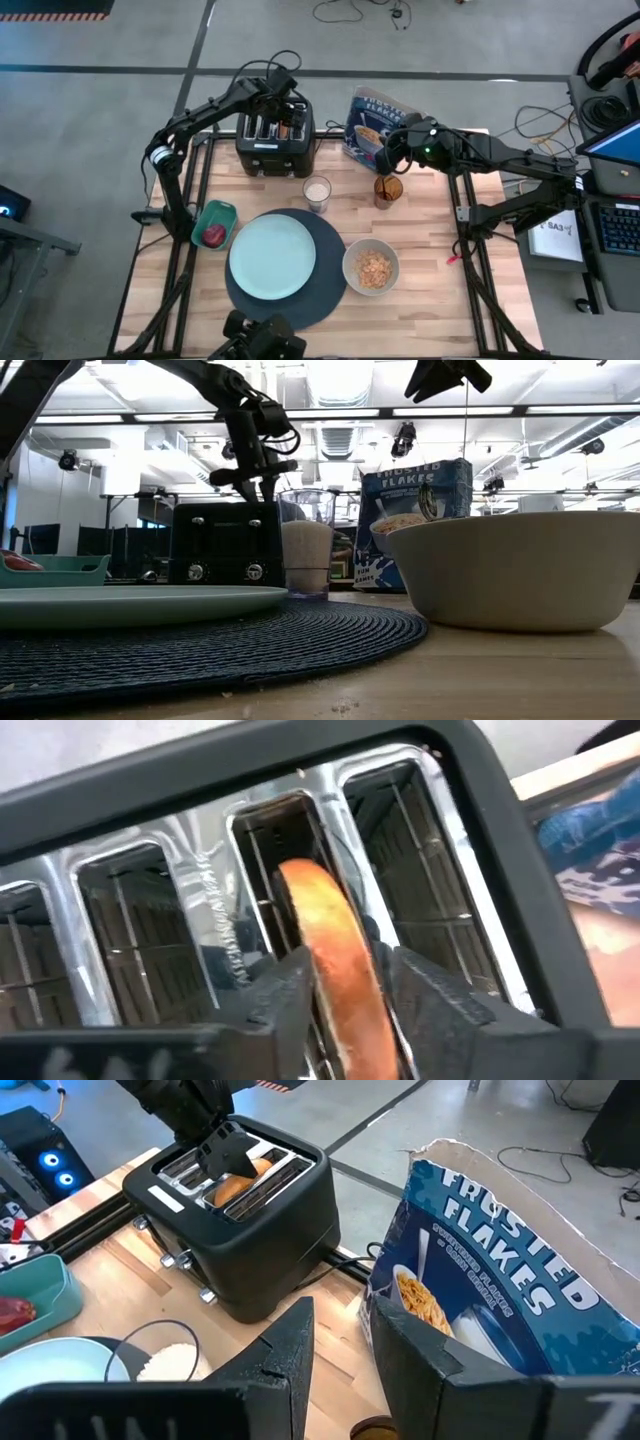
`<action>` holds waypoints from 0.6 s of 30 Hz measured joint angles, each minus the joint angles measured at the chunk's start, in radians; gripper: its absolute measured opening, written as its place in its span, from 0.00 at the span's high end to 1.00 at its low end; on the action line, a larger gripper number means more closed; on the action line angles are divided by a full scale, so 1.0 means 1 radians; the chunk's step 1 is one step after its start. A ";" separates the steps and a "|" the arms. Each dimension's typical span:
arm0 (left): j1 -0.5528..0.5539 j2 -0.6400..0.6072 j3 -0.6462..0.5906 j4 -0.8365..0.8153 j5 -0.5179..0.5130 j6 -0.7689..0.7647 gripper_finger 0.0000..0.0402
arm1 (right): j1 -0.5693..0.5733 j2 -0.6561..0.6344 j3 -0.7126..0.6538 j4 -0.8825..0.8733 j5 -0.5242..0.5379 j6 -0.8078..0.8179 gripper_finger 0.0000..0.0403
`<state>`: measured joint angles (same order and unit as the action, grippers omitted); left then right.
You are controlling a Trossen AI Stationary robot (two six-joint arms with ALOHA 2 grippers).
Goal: Arrange a breakfast setting
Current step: Put the toasted bread on the blue plate
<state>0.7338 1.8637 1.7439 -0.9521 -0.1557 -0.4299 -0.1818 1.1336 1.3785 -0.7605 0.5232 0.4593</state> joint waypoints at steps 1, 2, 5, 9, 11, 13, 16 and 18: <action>0.000 0.000 0.000 0.000 -0.009 0.002 0.73 | 0.000 0.000 0.000 0.000 0.000 0.001 0.77; 0.000 0.000 -0.001 0.001 -0.013 0.003 0.76 | 0.000 0.000 0.000 0.000 0.000 0.001 0.77; 0.000 0.000 -0.008 0.008 -0.018 0.003 0.86 | 0.000 0.000 0.000 0.000 0.000 0.001 0.76; 0.000 -0.001 -0.019 0.015 -0.019 0.003 0.96 | 0.000 0.000 0.000 0.000 0.000 0.002 0.76; 0.000 -0.001 -0.021 0.019 -0.020 0.010 0.98 | 0.000 0.000 0.000 0.000 0.000 0.002 0.76; -0.001 -0.008 -0.023 0.021 -0.019 0.029 0.99 | 0.000 0.000 0.000 0.000 0.000 0.002 0.76; -0.002 -0.034 -0.011 0.005 -0.015 0.049 0.99 | 0.000 0.000 0.000 0.000 0.000 0.002 0.76; -0.002 -0.062 0.007 -0.007 -0.014 0.059 0.99 | 0.000 0.000 0.000 -0.001 0.000 0.002 0.76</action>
<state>0.7315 1.8013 1.7507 -0.9595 -0.1692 -0.3706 -0.1818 1.1332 1.3785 -0.7612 0.5232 0.4610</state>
